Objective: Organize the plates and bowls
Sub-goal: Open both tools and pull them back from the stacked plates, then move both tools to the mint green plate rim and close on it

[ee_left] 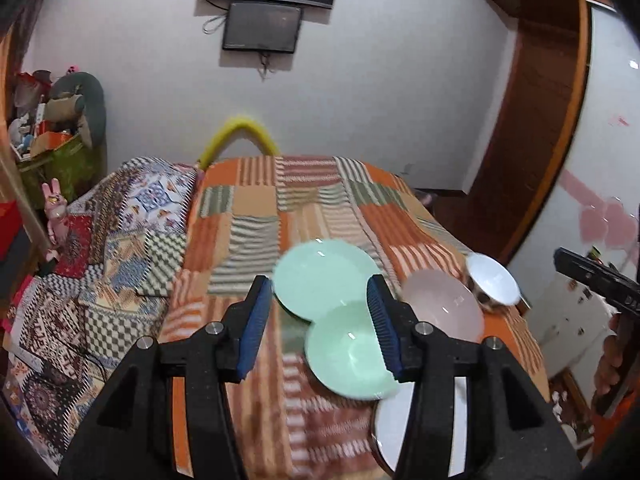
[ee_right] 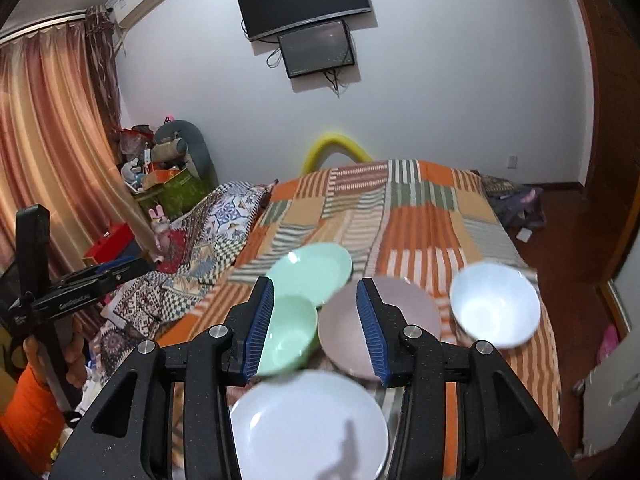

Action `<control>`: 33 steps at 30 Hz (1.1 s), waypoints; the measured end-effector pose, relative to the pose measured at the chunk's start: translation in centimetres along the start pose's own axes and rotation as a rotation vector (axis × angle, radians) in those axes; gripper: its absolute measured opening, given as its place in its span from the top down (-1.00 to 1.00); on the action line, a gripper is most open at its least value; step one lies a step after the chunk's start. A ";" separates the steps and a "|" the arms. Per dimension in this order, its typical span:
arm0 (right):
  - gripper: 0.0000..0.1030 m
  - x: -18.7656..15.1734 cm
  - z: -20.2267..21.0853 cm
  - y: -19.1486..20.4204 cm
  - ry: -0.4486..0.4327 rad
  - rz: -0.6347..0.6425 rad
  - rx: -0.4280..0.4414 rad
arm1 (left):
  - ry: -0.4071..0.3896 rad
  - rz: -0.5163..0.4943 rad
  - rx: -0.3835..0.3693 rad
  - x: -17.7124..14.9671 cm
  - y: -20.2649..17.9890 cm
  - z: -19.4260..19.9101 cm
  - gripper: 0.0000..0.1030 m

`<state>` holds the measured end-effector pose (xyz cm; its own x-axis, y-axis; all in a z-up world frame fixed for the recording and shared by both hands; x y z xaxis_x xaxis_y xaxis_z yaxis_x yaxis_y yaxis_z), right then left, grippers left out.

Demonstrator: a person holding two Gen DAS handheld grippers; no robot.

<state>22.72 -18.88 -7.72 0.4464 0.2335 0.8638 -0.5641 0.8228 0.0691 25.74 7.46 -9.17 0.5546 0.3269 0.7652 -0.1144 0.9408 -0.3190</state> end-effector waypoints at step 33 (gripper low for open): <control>0.34 -1.8 -25.3 -3.1 0.466 0.074 0.085 | 0.437 0.110 -0.085 -1.8 9.6 -27.7 0.50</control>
Point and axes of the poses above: each gripper's, at about its wrist camera, not at the fingertips, and z roughly against the way its jaws point, y to its left, x to its top, the point moved 5 cm from there along -z, roughly the way its jaws point, and after that the axes turned 13 degrees about z, right-handed, at the moved point
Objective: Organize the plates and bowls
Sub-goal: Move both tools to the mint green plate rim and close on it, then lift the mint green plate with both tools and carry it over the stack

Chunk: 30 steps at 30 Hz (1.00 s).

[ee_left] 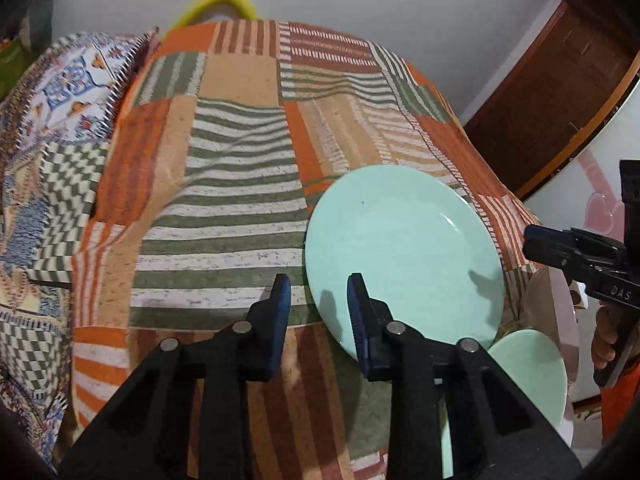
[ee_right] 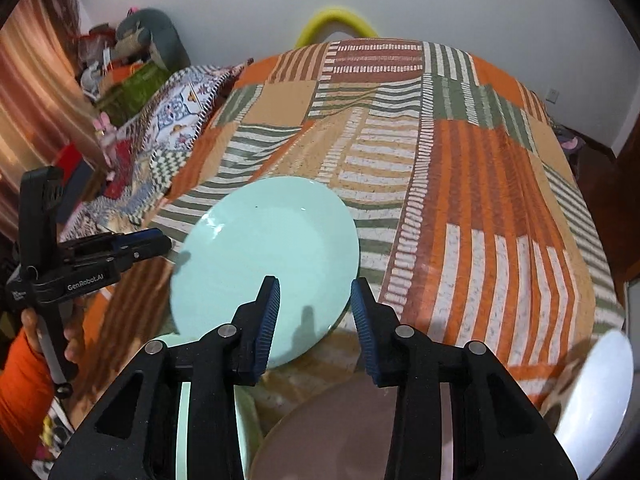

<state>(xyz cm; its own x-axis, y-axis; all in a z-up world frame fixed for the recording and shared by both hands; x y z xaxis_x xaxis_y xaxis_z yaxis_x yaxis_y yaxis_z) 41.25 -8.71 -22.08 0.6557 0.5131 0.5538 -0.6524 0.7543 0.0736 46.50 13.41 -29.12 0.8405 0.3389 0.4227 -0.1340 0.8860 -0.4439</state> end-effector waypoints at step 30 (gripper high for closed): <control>0.71 -0.2 -4.3 -1.8 0.051 -0.031 0.021 | 0.002 0.010 -0.057 -0.4 -0.5 -2.2 0.55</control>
Point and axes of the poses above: each gripper's, at about its wrist camera, not at the fingertips, and z roughly against the way its jaws point, y to its left, x to its top, the point moved 5 cm from there along -z, roughly the way its jaws point, and after that the axes turned 13 degrees about z, right-handed, at the moved point
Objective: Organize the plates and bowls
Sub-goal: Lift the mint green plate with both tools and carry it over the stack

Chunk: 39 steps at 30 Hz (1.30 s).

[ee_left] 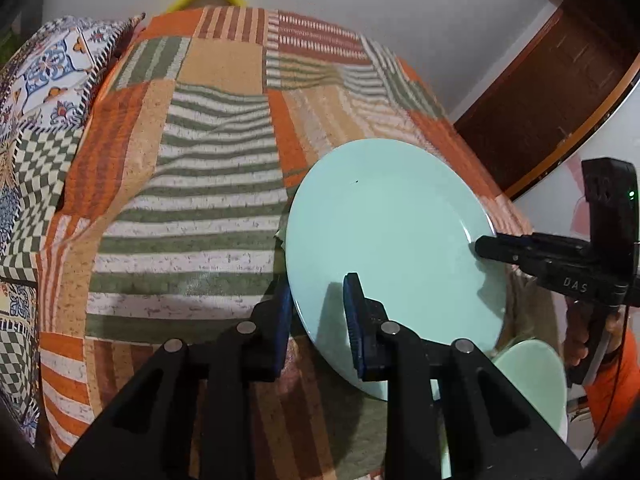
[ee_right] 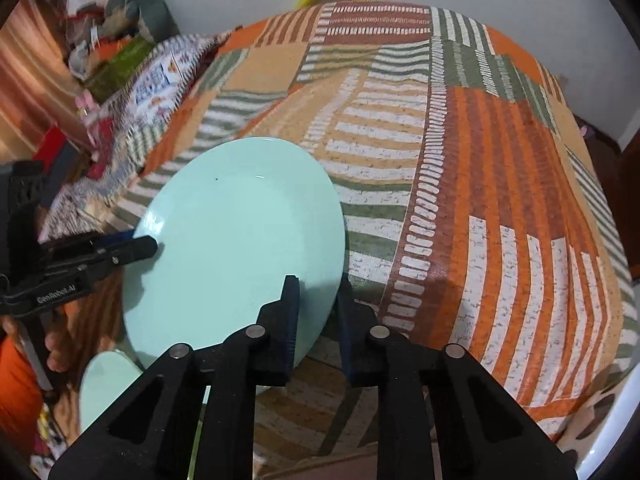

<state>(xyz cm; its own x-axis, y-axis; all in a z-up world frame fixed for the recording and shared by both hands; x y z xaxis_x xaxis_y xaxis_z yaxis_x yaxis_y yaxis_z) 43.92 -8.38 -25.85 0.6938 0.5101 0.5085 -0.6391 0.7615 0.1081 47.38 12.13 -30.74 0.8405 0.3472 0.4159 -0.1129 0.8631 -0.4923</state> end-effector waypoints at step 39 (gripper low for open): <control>0.74 -3.8 16.2 4.8 -0.284 -0.017 0.015 | -0.255 -0.156 0.001 -7.2 -11.0 18.7 0.58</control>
Point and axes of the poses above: each gripper's, at about its wrist camera, not at the fingertips, and z roughly against the way its jaws point, y to its left, x to its top, the point moved 5 cm from there along -z, roughly the way its jaws point, and after that the axes turned 13 degrees about z, right-handed, at the moved point
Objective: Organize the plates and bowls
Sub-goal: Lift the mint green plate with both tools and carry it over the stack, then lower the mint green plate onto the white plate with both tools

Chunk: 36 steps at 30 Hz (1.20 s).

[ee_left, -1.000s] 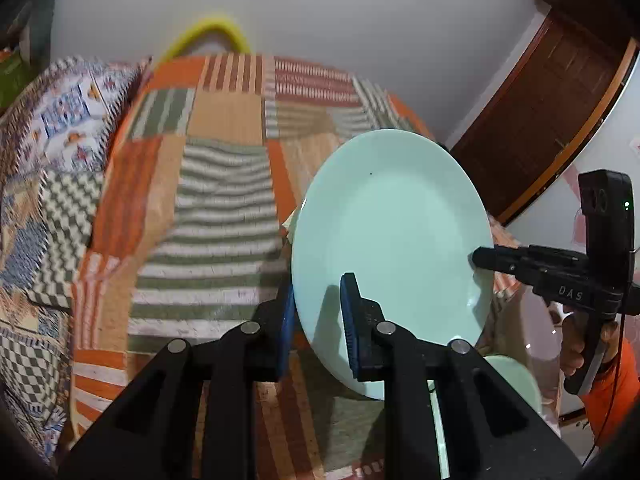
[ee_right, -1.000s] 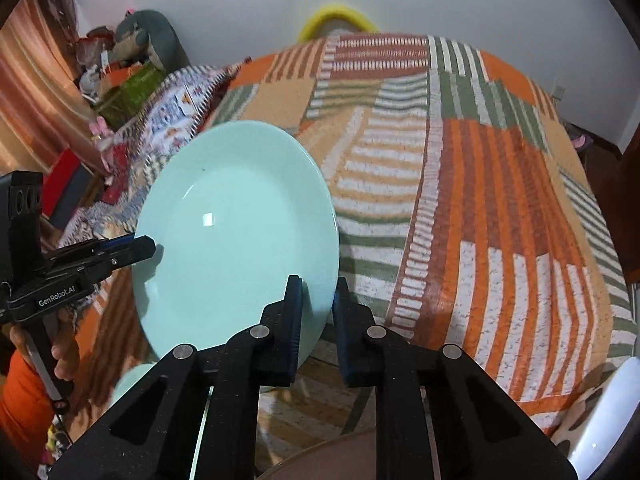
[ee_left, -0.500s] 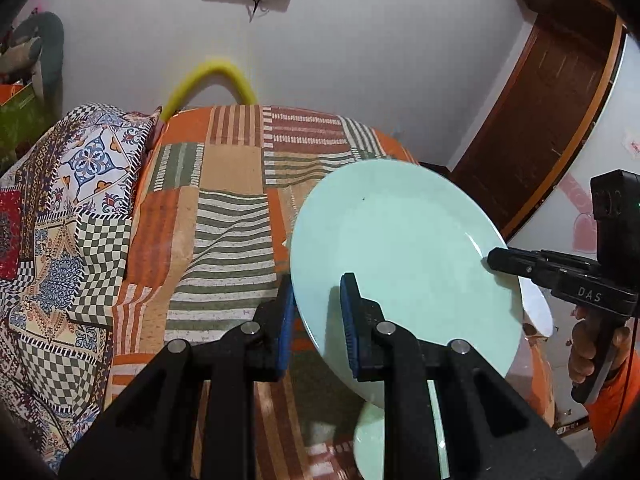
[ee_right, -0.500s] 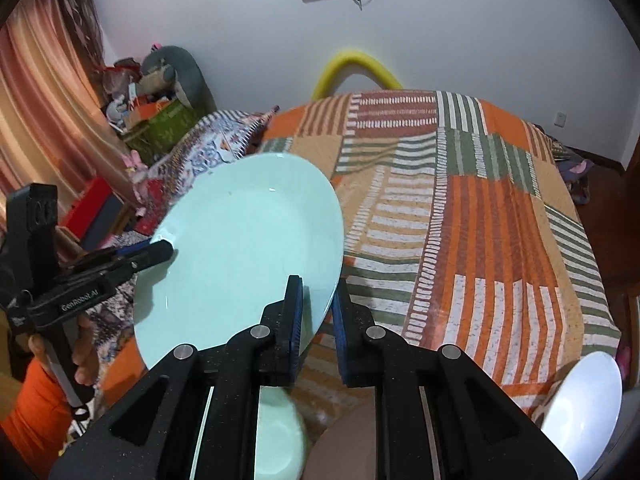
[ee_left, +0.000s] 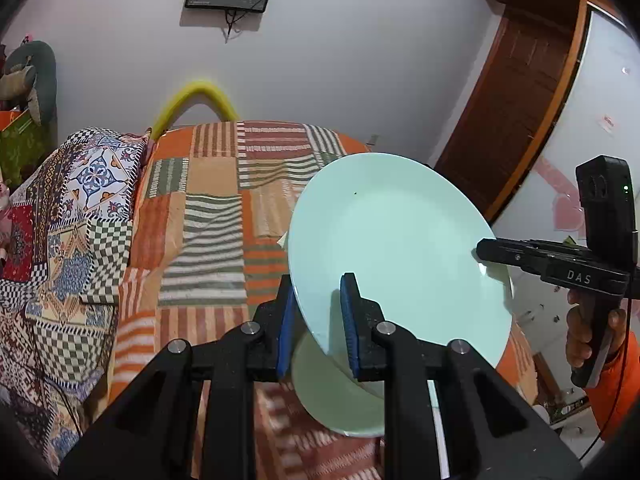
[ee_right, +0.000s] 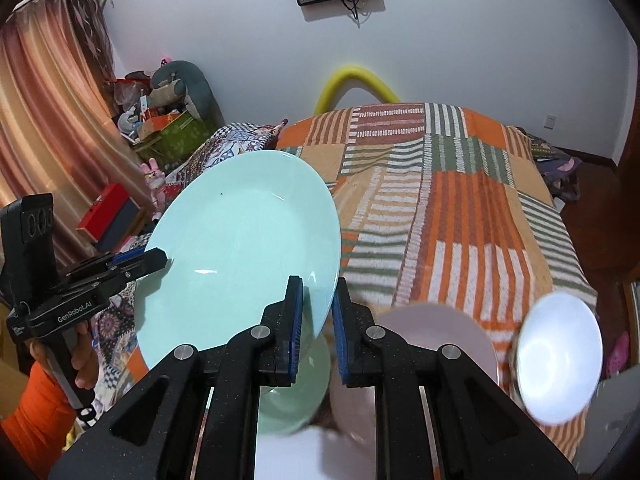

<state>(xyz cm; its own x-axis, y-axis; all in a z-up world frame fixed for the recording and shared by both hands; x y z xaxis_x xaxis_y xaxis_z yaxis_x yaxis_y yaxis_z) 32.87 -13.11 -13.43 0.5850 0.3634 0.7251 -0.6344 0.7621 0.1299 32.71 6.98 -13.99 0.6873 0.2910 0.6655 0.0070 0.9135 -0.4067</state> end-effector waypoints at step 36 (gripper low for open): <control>0.73 -20.1 6.3 1.4 0.108 -0.149 -0.030 | 0.244 -0.111 0.053 -20.7 -7.7 1.5 0.58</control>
<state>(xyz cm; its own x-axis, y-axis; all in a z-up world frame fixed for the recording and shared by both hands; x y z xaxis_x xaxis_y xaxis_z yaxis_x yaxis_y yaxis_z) 17.05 -22.76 -23.60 0.7232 0.2990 0.6225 -0.5219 0.8270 0.2090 17.33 -5.65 -23.72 0.8393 0.1169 0.5309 0.0586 0.9515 -0.3021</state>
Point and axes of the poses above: each gripper's, at about its wrist camera, not at the fingertips, and z roughly against the way its jaws point, y to its left, x to its top, the point moved 5 cm from there along -z, roughly the way its jaws point, and after that the axes turned 13 degrees about z, right-handed, at the moved point
